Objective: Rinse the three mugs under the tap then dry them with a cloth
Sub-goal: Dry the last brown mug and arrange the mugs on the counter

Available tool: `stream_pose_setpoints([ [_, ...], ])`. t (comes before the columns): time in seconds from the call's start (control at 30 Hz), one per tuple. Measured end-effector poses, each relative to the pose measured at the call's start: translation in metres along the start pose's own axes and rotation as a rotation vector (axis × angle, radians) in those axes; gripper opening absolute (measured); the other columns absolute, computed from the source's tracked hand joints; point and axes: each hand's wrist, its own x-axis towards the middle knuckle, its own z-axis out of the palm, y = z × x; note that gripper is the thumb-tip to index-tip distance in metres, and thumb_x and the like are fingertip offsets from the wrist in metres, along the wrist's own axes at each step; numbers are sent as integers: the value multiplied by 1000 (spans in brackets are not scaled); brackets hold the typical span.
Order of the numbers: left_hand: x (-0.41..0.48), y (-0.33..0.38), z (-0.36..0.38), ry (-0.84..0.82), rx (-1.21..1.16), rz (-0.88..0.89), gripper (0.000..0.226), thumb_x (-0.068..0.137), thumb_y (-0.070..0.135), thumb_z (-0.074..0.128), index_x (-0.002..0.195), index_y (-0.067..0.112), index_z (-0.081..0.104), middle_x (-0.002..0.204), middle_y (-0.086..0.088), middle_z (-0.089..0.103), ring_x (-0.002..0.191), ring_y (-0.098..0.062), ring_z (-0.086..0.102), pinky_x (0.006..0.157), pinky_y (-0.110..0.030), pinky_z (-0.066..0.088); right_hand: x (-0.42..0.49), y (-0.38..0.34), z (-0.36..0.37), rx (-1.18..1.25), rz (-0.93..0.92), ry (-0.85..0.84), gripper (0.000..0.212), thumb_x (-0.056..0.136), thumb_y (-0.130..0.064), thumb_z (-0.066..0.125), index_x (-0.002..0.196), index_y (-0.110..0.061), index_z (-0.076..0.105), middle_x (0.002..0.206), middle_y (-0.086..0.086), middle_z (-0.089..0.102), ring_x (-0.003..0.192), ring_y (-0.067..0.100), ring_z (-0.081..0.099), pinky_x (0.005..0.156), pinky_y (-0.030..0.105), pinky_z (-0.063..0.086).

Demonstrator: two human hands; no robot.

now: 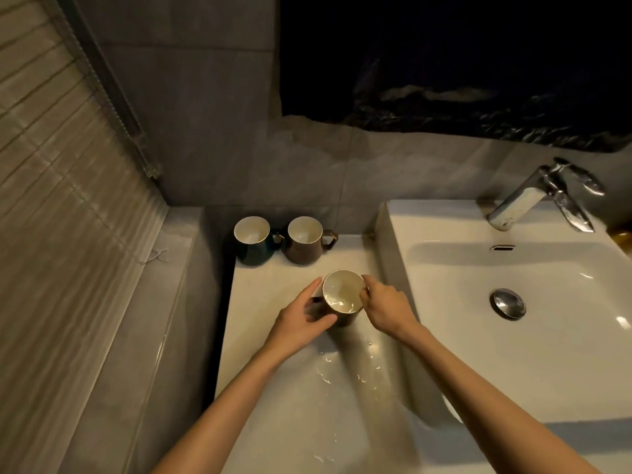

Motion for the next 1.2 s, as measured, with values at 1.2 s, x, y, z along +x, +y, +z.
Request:
stream_pose_setpoints([
  [1.2, 160, -19, -78, 358, 1199, 334, 29, 68, 34, 83, 87, 20, 66, 109, -12, 64, 103, -36, 58, 69, -44, 52, 102, -2, 3, -218, 75, 179, 47, 98, -34, 41, 142, -23, 30, 133, 12, 39, 97, 34, 60, 66, 37, 43],
])
